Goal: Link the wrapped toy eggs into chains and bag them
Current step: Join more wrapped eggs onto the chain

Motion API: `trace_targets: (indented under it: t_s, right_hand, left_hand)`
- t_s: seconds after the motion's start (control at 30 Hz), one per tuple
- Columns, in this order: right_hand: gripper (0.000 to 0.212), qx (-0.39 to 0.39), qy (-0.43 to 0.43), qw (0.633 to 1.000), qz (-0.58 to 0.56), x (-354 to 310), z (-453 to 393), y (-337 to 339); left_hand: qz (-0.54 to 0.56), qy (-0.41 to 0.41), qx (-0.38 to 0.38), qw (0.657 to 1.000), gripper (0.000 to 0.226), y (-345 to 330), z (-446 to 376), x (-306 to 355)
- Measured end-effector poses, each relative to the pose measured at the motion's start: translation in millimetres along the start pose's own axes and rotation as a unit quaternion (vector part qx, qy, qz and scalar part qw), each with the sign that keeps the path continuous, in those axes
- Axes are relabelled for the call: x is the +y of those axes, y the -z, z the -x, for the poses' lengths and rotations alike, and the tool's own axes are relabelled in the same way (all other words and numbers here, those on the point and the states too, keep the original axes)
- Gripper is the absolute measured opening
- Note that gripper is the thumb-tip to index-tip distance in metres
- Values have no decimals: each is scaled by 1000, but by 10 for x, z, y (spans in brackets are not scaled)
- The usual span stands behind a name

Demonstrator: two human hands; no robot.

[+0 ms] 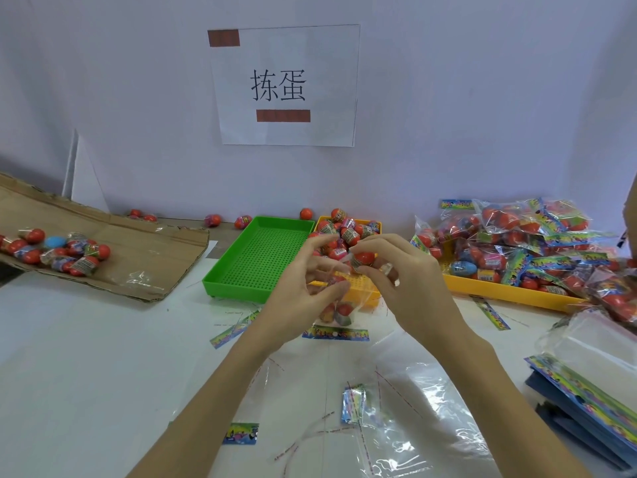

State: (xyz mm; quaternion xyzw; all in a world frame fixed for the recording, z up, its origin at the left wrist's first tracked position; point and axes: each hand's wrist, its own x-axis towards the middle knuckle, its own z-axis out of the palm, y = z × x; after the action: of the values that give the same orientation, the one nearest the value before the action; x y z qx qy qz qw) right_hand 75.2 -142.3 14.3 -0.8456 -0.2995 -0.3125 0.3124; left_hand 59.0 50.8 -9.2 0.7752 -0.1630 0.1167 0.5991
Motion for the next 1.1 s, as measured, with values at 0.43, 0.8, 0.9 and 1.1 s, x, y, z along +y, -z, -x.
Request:
trace_targets:
  t_s: [0.43,0.8,0.9,1.1]
  right_hand:
    - [29,-74,-32,996,-26,-2,-24,87]
    - [22,-46,-85,995,-33,-59,27,-28]
    - [21,-37,-89,992,-81,-113,30,-40]
    - [24,-97,-103,980,-139,-161,47,-50]
  left_hand:
    - [-142,-98,25,985,21,-20,20,-60]
    - [-70,-81,1,994,8,-33,41,23]
    - [11,-54,8,998,7,-47,37,62]
    - [9,-56,48,997,6,-12,10,70]
